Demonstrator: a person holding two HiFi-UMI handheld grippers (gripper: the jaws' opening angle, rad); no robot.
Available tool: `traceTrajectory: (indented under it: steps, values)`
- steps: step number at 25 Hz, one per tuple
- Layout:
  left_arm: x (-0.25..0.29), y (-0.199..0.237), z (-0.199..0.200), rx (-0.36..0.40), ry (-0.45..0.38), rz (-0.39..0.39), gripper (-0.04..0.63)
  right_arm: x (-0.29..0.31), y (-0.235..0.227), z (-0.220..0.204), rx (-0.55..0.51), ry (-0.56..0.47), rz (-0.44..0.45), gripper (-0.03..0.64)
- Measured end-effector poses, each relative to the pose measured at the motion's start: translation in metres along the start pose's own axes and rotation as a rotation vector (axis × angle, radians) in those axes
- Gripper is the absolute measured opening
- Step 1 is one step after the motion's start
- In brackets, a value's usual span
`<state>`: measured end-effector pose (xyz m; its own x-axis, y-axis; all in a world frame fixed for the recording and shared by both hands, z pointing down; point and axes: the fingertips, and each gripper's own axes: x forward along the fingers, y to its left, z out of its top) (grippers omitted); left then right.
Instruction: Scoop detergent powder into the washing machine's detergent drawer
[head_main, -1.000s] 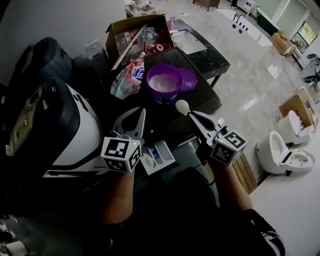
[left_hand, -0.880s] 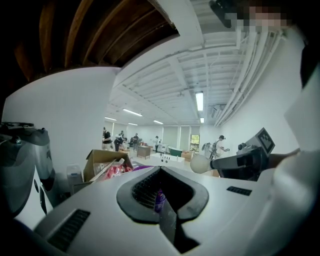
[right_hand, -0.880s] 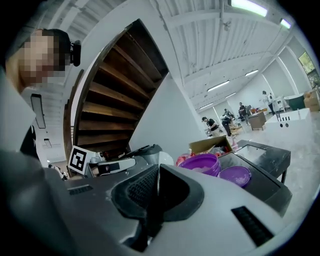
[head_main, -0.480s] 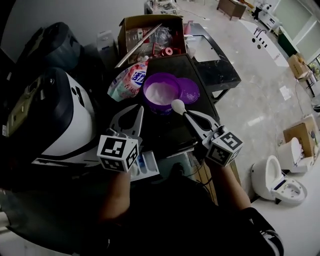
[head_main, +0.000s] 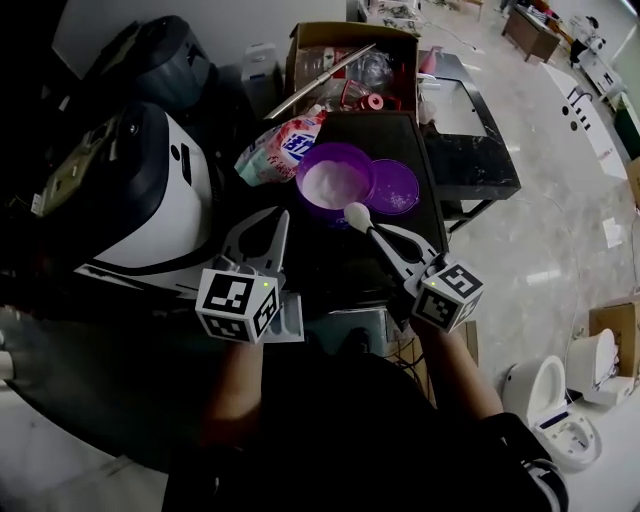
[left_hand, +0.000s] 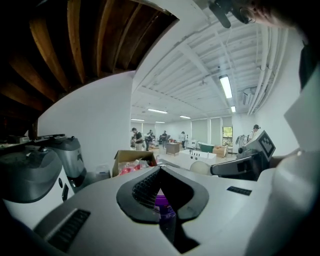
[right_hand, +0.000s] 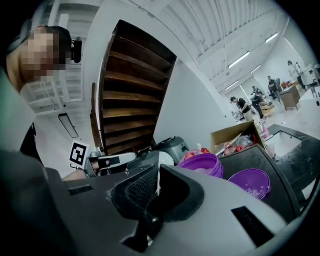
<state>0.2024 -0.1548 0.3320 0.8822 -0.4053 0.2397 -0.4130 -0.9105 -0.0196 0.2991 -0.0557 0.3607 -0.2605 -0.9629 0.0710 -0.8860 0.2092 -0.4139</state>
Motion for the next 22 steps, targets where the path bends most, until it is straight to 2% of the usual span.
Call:
traceTrajectory:
  steps: [8,13,17,22]
  values:
    - [-0.010,0.037,-0.006,-0.012,-0.005,0.037,0.008,0.034,-0.001,0.004,-0.048,0.031,-0.012,0.023]
    - [-0.012,0.058,-0.012,-0.048,-0.019,-0.010,0.008,0.053,-0.009,0.012,-0.126,0.072,-0.075,0.023]
    - [-0.010,0.061,-0.024,-0.036,0.036,-0.083,0.009,0.062,-0.015,0.017,-0.199,0.144,-0.126,0.023]
    - [-0.007,0.071,-0.033,-0.054,0.057,-0.076,0.008,0.070,-0.037,0.028,-0.285,0.234,-0.158,0.023]
